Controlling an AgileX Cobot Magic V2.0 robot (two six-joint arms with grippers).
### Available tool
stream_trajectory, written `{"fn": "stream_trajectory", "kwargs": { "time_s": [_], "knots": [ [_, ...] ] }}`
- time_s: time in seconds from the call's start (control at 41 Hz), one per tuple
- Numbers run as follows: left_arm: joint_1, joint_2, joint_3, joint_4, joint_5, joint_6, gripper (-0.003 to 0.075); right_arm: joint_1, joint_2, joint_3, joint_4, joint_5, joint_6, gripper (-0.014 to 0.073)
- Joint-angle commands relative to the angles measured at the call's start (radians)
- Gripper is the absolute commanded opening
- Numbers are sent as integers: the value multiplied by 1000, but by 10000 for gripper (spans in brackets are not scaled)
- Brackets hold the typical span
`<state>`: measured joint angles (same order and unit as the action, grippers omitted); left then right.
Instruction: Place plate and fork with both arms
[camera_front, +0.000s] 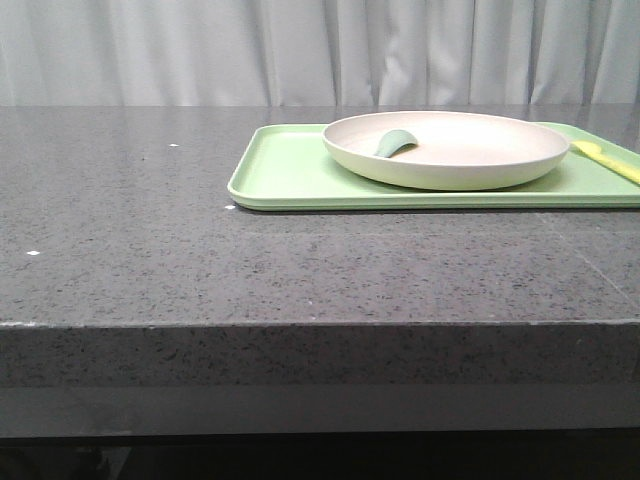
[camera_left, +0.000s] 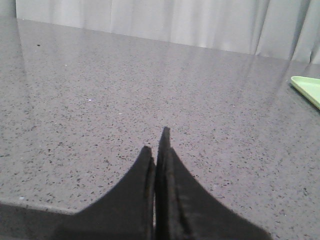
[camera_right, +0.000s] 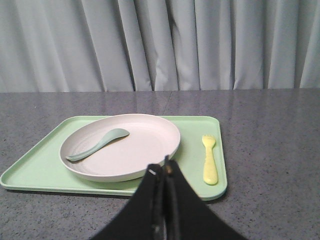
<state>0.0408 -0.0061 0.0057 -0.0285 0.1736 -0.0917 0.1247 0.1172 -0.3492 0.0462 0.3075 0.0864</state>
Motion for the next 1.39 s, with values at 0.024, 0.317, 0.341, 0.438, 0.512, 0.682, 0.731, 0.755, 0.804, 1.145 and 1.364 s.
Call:
{"fn": "stream_trajectory", "kwargs": {
  "time_s": [0.024,0.317,0.341,0.438,0.512,0.682,0.731,0.755,0.804,1.145,1.364],
  "knots": [
    [1,-20,3,-9,-89,-10,-18,-1,11,-24,-3,-79,-7,-67],
    [1,-20,3,-9,-89,-10,-18,-1,11,-24,-3,-79,-7,-67],
    [1,-20,3,-9,-89,-10,-18,-1,11,-24,-3,-79,-7,-67],
    [1,-20,3,-9,-89,-10,-18,-1,11,-24,-3,-79,-7,-67],
    [1,-20,3,-9,-89,-10,-18,-1,11,-24,-3,-79,-7,-67],
    [1,-20,3,-9,-89,-10,-18,-1,11,-24,-5,-79,-7,-67],
    [1,-20,3,-9,-89,-10,-18,-1,11,-21,-16,-80,-7,-67],
    [1,-20,3,-9,-89,-10,-18,-1,11,-17,-20,-83,-7,-67],
    [1,-20,3,-9,-89,-10,-18,-1,10,-2,-21,-94,-7,-67],
    [1,-20,3,-9,-89,-10,-18,-56,10,236,-25,-242,-7,-67],
    [1,-20,3,-9,-89,-10,-18,-76,10,351,-25,-252,-7,-67]
  ]
}}
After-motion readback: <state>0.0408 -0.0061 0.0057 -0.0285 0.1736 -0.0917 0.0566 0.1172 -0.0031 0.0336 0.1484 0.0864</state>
